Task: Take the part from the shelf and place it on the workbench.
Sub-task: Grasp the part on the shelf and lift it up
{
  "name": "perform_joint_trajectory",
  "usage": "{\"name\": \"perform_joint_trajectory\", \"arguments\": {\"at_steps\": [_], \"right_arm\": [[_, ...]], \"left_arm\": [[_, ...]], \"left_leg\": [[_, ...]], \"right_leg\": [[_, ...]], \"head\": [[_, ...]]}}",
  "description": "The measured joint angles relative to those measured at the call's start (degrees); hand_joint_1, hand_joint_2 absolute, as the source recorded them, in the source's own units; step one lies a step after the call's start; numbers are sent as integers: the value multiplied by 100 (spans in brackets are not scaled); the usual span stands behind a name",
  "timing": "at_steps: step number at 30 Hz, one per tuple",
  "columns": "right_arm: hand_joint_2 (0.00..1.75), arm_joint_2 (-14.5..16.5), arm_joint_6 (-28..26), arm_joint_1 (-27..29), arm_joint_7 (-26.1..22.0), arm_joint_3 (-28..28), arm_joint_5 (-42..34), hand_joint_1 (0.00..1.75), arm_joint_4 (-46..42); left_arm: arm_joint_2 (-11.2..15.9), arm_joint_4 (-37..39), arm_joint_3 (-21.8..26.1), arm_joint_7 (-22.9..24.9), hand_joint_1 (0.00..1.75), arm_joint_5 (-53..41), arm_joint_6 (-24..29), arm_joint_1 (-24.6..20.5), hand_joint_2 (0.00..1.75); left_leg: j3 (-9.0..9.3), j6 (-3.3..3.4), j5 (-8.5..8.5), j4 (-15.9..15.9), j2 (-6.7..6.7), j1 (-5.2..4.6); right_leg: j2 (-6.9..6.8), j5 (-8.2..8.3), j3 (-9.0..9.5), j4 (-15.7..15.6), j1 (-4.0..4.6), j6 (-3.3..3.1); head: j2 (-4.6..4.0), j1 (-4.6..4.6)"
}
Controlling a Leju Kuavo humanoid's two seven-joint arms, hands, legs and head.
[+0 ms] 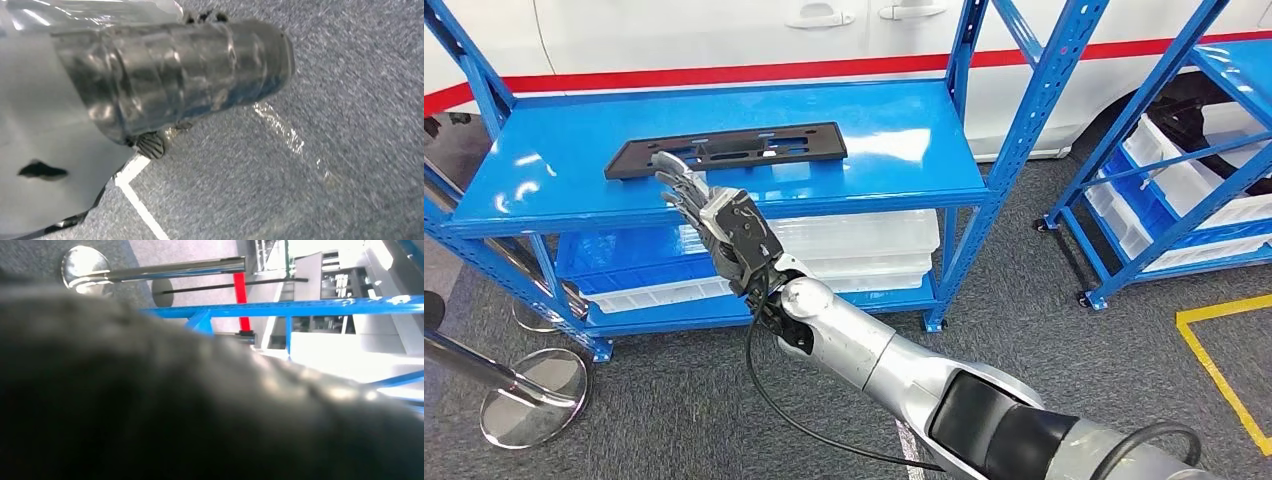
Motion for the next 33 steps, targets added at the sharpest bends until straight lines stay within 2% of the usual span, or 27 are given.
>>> {"name": "perform_joint_trajectory", "arguments": {"at_steps": [2,3,4,6,7,8,9,11,12,13,15,17,18,19,21,22,23,24,25,26,27,28,30,33], "right_arm": [[0,17,36,-8,-19,1,13,0,20],[0,27,49,-21,-31,1,18,0,32],[0,35,58,-39,-42,2,22,0,46],[0,44,63,-59,-59,3,25,0,89],[0,45,60,-54,-63,4,27,0,117],[0,43,56,-43,-66,4,30,0,145],[0,41,49,-35,-67,4,34,0,170],[0,37,25,-35,-60,4,46,0,198],[0,32,1,-39,-45,4,56,0,199],[0,24,-24,-38,-18,4,67,0,190],[0,0,-64,-10,49,4,86,0,147],[0,-33,-75,39,125,3,94,0,71],[0,-52,-79,57,172,2,96,0,28],[0,-71,-84,75,224,2,97,0,-18],[0,-114,-98,132,317,2,98,0,-89],[0,-142,-106,176,351,2,98,0,-114],[0,-168,-112,218,374,2,97,0,-133],[0,-191,-115,249,388,2,96,0,-154],[0,-207,-115,264,397,2,95,0,-182],[0,-216,-115,267,399,2,94,0,-213],[0,-225,-116,259,401,2,93,0,-239],[0,-232,-116,252,404,3,92,0,-263],[0,-254,-121,245,410,4,91,0,-303],[0,-272,-130,239,410,4,91,0,-379]], "left_arm": [[13,0,0,9,0,-1,-25,1,0],[15,0,0,13,0,-4,-34,-2,0],[19,0,0,16,0,-8,-41,-9,0],[29,1,0,17,0,-19,-51,-23,0],[34,1,-1,20,0,-29,-56,-20,0],[35,2,-2,26,0,-42,-56,-10,0],[35,2,-3,37,0,-60,-52,-1,0],[28,3,-9,64,0,-105,-27,1,0],[23,3,-12,75,0,-128,-4,-17,0],[18,4,-21,82,0,-149,28,-39,0],[3,4,-58,86,0,-169,94,-78,0],[-20,4,-96,84,0,-181,155,-92,0],[-38,4,-104,81,0,-189,178,-97,0],[-57,4,-107,77,0,-196,196,-103,0],[-93,4,-109,70,0,-204,220,-95,0],[-103,4,-109,68,0,-205,233,-81,0],[-108,4,-109,67,0,-205,245,-67,0],[-111,4,-109,67,0,-205,256,-58,0],[-114,4,-109,67,0,-205,262,-59,0],[-116,4,-109,67,0,-205,266,-65,0],[-119,5,-109,67,0,-205,267,-74,0],[-122,5,-110,67,0,-206,268,-87,0],[-131,7,-111,66,0,-206,273,-113,0],[-154,6,-111,62,0,-206,276,-130,0]], "left_leg": [[55,34,-54,-91,1,38],[88,52,-59,-122,1,59],[125,76,-71,-147,2,75],[185,114,-112,-153,0,70],[224,124,-143,-153,0,67],[272,126,-181,-151,-1,65],[329,124,-224,-149,-2,66],[448,105,-316,-148,-3,66],[486,82,-354,-144,-3,55],[502,55,-380,-146,-3,46],[504,-5,-406,-160,8,30],[512,-66,-463,-149,25,37],[473,-92,-526,-43,31,41],[361,-112,-626,187,32,47],[-45,-132,-844,908,33,54],[-261,-137,-884,1225,33,54],[-408,-137,-817,1371,33,54],[-463,-129,-637,1311,33,53],[-418,-112,-364,1043,33,52],[-317,-88,-102,697,31,48],[-205,-62,82,406,28,28],[-97,-33,155,172,26,8],[10,13,63,-29,17,-30],[151,73,-21,-213,9,18]], "right_leg": [[-25,-42,-36,49,11,51],[-42,-106,-102,190,12,83],[-58,-202,-236,444,5,118],[-74,-405,-649,1158,-24,162],[-75,-421,-843,1430,-34,171],[-77,-328,-959,1518,-38,172],[-78,-123,-977,1388,-40,165],[-86,383,-795,728,-34,130],[-89,534,-676,425,-17,108],[-92,560,-575,211,-1,80],[-80,461,-478,59,28,29],[-56,403,-407,-23,1,-20],[-47,388,-359,-59,-16,-48],[-44,370,-303,-89,-30,-75],[-40,312,-214,-104,-25,-120],[-32,275,-169,-102,-19,-130],[-21,232,-120,-97,-15,-132],[-8,184,-65,-87,-13,-128],[5,130,-1,-76,-12,-119],[13,72,65,-66,-13,-104],[20,22,116,-62,-5,-83],[28,-14,146,-66,-1,-54],[32,-37,145,-84,10,5],[0,-90,112,6,18,83]], "head": [[-1,6],[-1,13],[-1,22],[-1,36],[-1,38],[-1,38],[-1,39],[-1,37],[-1,32],[-1,29],[-1,22],[0,21],[-1,20],[-1,19],[-1,16],[-1,17],[-1,16],[-1,16],[-1,16],[-1,18],[-2,16],[-2,9],[-2,-3],[-1,0]]}}
